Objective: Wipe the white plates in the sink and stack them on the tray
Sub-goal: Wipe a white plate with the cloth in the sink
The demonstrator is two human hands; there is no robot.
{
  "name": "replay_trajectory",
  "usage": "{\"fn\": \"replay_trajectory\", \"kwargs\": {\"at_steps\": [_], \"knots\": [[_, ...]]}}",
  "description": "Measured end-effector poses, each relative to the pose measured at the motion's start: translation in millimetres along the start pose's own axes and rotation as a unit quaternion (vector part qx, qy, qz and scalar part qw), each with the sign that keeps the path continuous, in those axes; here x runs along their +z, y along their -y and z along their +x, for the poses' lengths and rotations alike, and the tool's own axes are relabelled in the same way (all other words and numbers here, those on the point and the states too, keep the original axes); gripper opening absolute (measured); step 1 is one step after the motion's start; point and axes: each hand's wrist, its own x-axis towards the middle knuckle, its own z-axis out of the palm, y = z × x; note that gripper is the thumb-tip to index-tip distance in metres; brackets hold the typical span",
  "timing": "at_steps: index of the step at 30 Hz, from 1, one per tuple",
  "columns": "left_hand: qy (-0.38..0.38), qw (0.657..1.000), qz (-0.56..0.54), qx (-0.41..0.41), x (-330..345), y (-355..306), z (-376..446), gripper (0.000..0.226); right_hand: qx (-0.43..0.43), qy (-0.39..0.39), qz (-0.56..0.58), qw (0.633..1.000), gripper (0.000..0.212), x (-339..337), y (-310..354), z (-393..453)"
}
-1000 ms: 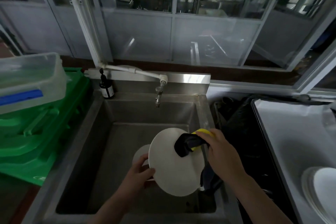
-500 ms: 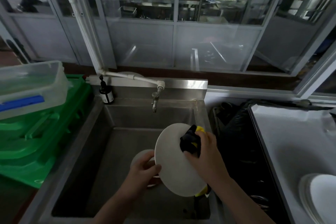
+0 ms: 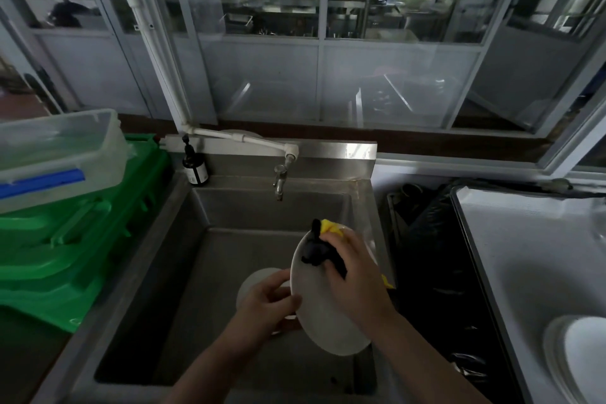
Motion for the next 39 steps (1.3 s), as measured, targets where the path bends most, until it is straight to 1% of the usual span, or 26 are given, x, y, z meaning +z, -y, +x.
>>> {"fn": "replay_trajectory", "kwargs": {"at_steps": [3,5,7,9,11,15,22,26,29,32,36,39], "knots": [[-0.007,1.0,-0.007,-0.003,0.6,-1.1,0.6,0.037,-0.045,0.056,0.033,0.997,0.041,0.2,6.6,-3.8],[-0.005,1.0,-0.013,-0.005,-1.3,-0.2,0.4,0.049,-0.079,0.112,0.049,0.989,0.043,-2.8,7.0,-7.3],[-0.002,1.0,-0.02,-0.005,-2.8,2.0,-0.3,0.044,-0.11,0.148,0.031,0.982,0.042,-7.1,3.9,-7.8],[0.003,1.0,-0.023,-0.006,-3.5,4.7,-0.6,0.04,-0.13,0.15,-0.005,0.98,0.04,-9.2,-1.2,-5.7],[0.011,1.0,-0.009,-0.003,-2.5,4.9,-1.7,0.039,-0.135,0.131,-0.027,0.982,0.038,-8.0,-5.9,-2.9],[0.01,1.0,-0.005,0.009,1.1,6.2,-2.8,0.04,-0.095,0.072,-0.007,0.993,0.039,-4.9,-15.6,4.6],[-0.022,0.999,-0.022,0.042,14.2,10.3,-3.5,0.037,0.015,-0.019,0.027,0.999,0.043,-9.1,-35.0,15.6],[-0.03,0.997,-0.015,0.07,19.4,9.9,-4.2,0.046,0.062,-0.03,0.036,0.997,0.041,-13.9,-37.4,10.3],[-0.05,0.995,0.016,0.085,19.5,12.8,-3.1,0.041,0.105,-0.033,0.026,0.994,0.04,-17.7,-42.7,7.3],[-0.062,0.994,0.022,0.089,21.3,10.1,-5.0,0.044,0.168,-0.027,0.025,0.985,0.041,-18.9,-49.5,4.0],[-0.075,0.99,0.014,0.115,23.6,3.3,-8.7,0.045,0.207,-0.022,0.015,0.978,0.042,-17.0,-53.1,-4.4],[-0.083,0.99,0.008,0.115,23.7,3.6,-8.7,0.046,0.222,-0.008,-0.002,0.975,0.042,-12.9,-57.5,-9.8]]}}
